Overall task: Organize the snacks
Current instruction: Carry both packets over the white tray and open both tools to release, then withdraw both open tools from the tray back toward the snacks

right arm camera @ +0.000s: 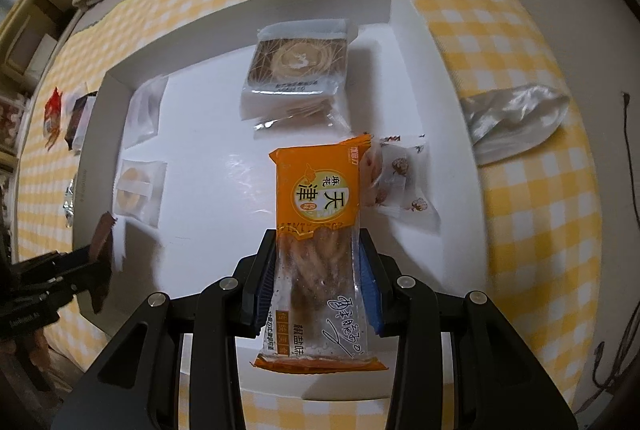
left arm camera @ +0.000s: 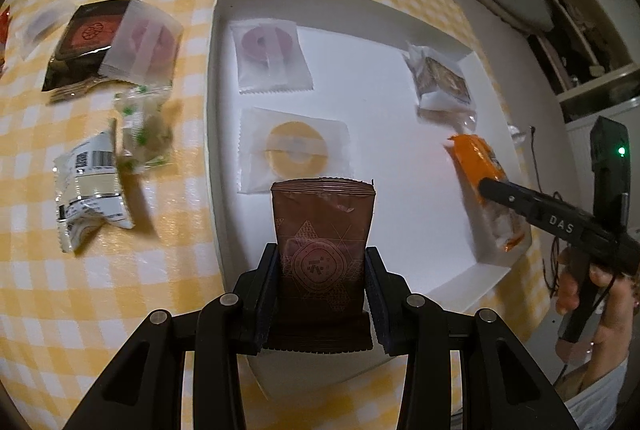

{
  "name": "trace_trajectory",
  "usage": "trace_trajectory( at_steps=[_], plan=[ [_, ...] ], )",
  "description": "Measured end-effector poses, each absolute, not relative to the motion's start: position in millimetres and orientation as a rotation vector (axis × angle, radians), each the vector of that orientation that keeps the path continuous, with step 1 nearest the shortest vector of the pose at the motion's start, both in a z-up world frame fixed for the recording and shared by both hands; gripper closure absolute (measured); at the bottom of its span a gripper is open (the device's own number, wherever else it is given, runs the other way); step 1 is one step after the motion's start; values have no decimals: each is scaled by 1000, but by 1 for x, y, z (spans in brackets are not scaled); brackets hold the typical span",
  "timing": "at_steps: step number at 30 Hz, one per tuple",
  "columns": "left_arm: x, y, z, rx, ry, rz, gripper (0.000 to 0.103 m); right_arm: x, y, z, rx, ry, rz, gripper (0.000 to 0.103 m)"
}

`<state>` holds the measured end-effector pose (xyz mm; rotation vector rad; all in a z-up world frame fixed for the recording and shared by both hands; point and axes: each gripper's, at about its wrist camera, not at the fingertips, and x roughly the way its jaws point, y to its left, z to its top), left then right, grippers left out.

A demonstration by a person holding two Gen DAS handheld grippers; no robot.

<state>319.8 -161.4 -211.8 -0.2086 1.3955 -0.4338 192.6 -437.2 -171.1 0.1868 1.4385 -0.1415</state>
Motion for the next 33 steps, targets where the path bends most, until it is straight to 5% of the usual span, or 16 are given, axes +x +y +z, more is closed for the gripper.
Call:
trace_trajectory(
  at_steps=[7,12,22,33],
  plan=[
    [317,-174,-208,-189,1390,-435,62,189,-439,-166,183,1415,-132,59],
    [311,-177,-199,-174,1357,-444,48,183,-440,-160,178,1410,-154,58],
    [290,-177,-174,-108,1298,-467,44,168,-428,-136,164,1363,-137,58],
    [260,-167,-134,-87,1233,-489,31,137,-407,-106,132,1276,-139,28]
  ],
)
